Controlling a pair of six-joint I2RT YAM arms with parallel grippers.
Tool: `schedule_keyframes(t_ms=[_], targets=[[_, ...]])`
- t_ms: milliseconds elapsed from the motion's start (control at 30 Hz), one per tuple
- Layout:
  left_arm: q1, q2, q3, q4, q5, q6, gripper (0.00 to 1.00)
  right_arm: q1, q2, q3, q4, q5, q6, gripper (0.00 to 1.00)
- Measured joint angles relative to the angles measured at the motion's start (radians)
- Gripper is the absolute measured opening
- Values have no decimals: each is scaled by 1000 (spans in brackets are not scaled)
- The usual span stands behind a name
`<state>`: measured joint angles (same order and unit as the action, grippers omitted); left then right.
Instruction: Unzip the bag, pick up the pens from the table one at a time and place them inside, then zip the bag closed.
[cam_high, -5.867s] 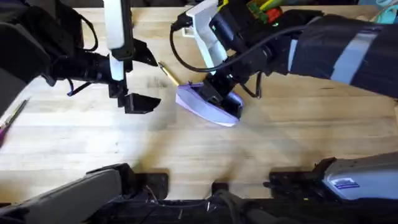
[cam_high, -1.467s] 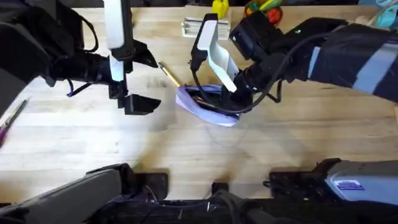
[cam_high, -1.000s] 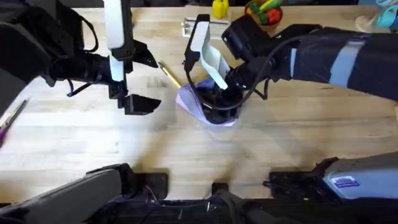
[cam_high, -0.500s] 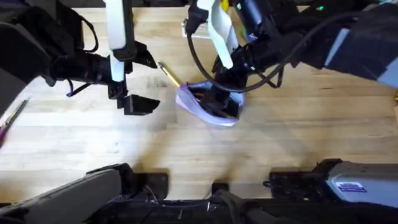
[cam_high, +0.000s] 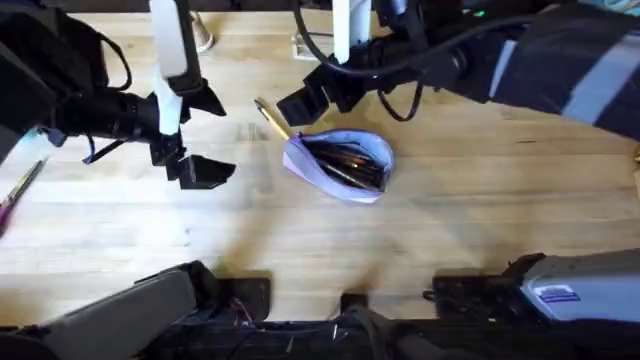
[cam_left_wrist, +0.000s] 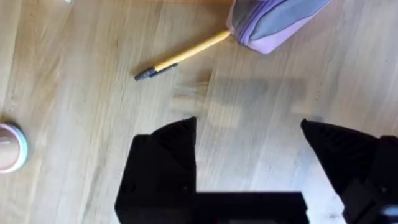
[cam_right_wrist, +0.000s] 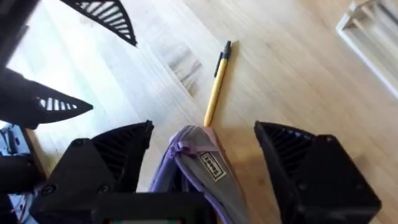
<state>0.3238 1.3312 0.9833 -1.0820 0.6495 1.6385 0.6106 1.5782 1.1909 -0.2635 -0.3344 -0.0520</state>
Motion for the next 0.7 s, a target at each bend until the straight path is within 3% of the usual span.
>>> schedule_keyframes(t_ms=[133,267,500,700], targets=[[65,0,0,-28,-3,0,993,0,90,32,-39,0,64,997],[103,0,0,-50,-8,0,993,7,201,168,-175,31,90,997],[112,0,0,-60,-11,0,993,94,391,410,-221,165,54,997],[112,0,0,-62,-11,0,994,164,529,411,-204,240,24,997]])
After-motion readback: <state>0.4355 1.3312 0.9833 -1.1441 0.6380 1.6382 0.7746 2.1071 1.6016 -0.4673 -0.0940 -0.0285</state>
